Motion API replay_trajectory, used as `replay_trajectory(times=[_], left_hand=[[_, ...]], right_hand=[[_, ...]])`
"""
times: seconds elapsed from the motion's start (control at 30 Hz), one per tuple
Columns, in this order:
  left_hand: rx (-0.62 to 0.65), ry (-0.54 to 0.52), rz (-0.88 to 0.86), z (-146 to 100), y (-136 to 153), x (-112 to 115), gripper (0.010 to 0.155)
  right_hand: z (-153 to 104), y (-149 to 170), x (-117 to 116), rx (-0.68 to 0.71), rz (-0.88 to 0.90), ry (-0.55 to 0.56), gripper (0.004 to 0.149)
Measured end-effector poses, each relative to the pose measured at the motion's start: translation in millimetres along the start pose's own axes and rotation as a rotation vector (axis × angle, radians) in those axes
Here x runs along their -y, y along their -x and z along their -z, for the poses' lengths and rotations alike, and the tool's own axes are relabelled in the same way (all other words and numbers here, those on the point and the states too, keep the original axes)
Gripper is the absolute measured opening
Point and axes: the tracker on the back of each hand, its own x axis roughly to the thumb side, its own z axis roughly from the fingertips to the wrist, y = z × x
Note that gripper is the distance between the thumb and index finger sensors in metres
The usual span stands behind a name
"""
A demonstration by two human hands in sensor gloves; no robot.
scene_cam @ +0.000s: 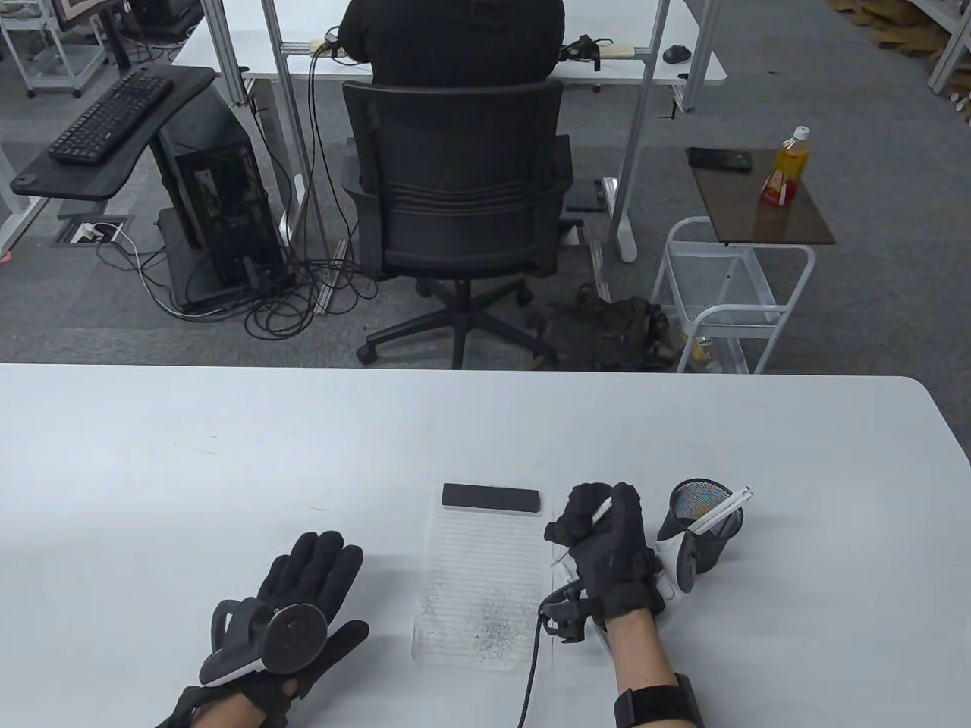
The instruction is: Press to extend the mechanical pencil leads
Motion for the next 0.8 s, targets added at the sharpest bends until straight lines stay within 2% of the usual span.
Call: replay_trajectory(times=[0.27,0.43,0.63,0.73,0.8], left_hand=[[-0.001,0.003,-0.001,0.1,0.3,0.3,0.088],[-0.003,0.002,-0.002,0.0,0.6,-0.2,0.088],[-0.001,-0.001,0.0,0.0,0.7,-0.6,0.088],[-0.001,0.002,0.002,-0.2,0.5,-0.6,0.088],[0.0,0.0,0.002,-0.1,0.4,-1.1,0.088]], right_hand=[[0.0,0.6,-1.7,0.004,0.045,-0.044,0.056],[-0.1,2.6,-3.5,0.003,0.049,-0.07,0.065],[0.4,3.9,-3.1,0.017,0.032,-0.053,0.055],[0.8,5.2,-2.7,0.016,0.053,-0.088,0.06],[0.8,5.3,-2.9,0.024,0.05,-0.058,0.063]])
